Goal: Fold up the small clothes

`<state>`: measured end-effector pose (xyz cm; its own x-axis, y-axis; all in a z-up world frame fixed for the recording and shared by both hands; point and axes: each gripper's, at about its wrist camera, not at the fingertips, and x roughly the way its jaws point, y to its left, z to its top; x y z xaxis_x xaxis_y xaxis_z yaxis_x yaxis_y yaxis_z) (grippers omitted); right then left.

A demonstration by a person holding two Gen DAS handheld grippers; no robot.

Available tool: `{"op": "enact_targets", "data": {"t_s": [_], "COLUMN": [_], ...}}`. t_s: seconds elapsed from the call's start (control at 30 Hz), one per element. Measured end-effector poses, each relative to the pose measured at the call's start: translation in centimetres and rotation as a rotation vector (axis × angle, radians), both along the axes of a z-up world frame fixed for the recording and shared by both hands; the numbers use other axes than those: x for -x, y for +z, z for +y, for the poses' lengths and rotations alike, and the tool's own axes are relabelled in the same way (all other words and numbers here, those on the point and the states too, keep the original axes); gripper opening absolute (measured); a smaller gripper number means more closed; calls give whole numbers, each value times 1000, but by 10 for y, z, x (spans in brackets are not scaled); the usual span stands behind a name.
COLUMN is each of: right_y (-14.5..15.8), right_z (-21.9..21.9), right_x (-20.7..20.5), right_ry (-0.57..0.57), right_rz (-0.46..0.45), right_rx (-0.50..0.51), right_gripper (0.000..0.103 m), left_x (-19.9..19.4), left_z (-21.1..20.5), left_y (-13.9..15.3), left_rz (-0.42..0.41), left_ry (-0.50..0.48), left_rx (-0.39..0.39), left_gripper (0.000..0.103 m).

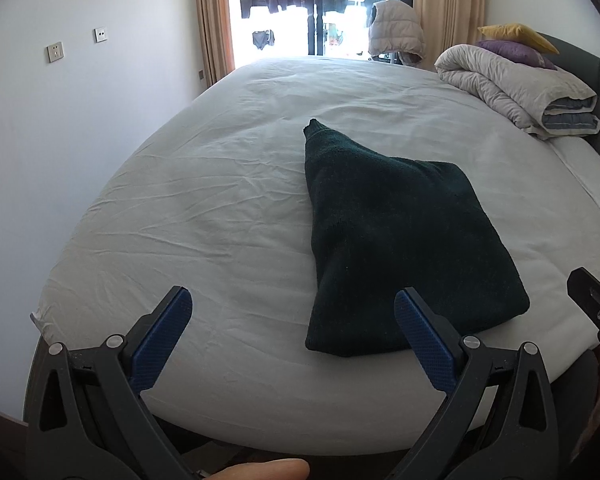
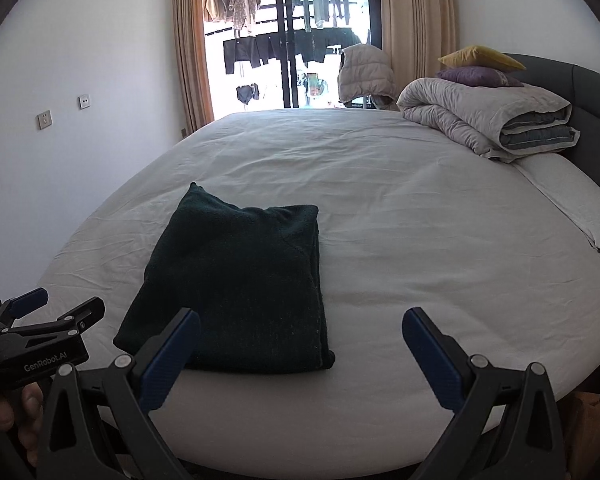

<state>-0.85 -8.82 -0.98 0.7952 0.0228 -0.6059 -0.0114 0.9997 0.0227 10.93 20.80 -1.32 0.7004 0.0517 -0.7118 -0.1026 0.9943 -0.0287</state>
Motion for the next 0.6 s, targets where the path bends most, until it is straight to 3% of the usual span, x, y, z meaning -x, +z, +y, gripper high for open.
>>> {"op": "enact_targets", "data": {"t_s": [0.6], "right_y": [-6], "right_z": [2], "right_x": [-4], "right_ry": [-2], "right_rz": [37], "right_rx": [8], "right_gripper": [103], "left_x": [-3], "left_z": [-3], "left_y": [-6], "left_rz": [17], "left_ry": [-2], "left_rx": [8], "left_gripper": [103]}}
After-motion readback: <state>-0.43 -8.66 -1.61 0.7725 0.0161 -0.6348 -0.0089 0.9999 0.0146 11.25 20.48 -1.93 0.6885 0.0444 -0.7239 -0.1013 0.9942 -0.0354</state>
